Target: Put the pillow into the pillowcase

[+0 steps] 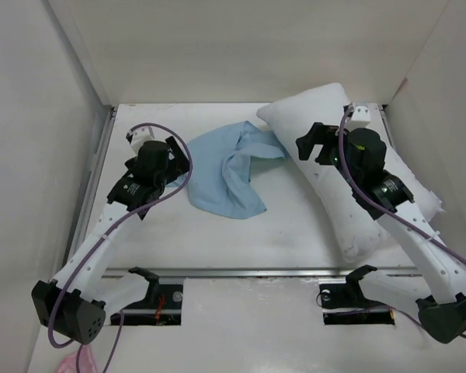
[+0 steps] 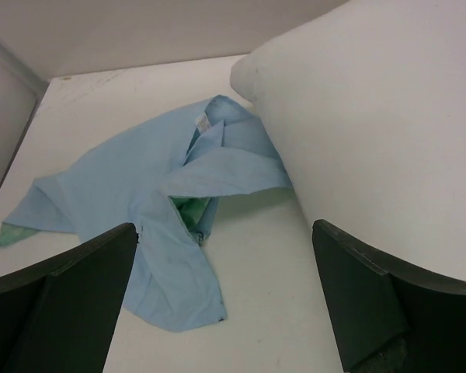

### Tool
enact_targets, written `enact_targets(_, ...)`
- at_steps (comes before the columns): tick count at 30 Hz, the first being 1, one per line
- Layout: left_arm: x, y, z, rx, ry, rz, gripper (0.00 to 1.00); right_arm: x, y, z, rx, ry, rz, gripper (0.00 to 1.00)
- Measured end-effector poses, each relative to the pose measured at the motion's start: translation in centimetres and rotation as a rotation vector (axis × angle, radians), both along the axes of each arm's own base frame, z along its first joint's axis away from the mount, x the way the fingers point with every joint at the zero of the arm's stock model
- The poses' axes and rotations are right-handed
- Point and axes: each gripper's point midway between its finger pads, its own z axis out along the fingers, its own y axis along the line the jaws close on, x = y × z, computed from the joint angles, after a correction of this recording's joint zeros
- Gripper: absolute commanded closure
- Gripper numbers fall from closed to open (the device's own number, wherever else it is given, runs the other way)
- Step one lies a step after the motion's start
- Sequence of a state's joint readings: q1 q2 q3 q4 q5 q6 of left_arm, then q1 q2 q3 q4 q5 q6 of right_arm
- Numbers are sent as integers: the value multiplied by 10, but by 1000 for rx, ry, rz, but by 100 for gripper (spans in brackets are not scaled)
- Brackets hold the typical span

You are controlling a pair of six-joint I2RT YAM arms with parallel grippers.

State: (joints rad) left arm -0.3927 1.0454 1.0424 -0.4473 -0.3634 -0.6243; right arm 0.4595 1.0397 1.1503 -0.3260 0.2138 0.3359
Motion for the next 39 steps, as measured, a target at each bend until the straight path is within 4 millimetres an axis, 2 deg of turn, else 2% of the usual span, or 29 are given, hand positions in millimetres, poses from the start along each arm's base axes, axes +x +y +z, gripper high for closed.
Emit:
enact_targets(5,-8,2,-27,12,56,-1,0,-5,6,-18,-8,38,46,0)
enact_targets(9,-15,6,-56,20,106,13,0,-13,19,-47,-28,91,117,0)
enact_targets(13,-15,9,-97,-3,165,21,0,-26,44,-94,-86,191,209,0)
enact_targets(15,-18,15,-128,-2,241,38,0,-30,63,-120,-130,253,255,0)
enact_targets(18,-14,14,-158,-11,314,40,0,-32,85,-161,-194,346,303,0)
enact_targets(21,-5,7,-178,-18,349,24,0,-28,90,-204,-251,442,301,0)
enact_targets(24,4,3,-192,-15,378,17,2,-22,93,-238,-295,520,294,0)
enact_targets(29,27,-5,-201,-9,387,4,5,-14,114,-269,-311,577,337,0)
enact_targets(33,55,-8,-189,-5,359,1,7,-15,140,-283,-353,575,382,0)
enact_targets(36,70,2,-173,-9,327,24,2,-15,158,-291,-379,576,409,0)
enact_targets(39,72,25,-157,-32,297,85,1,-11,161,-301,-403,584,394,11)
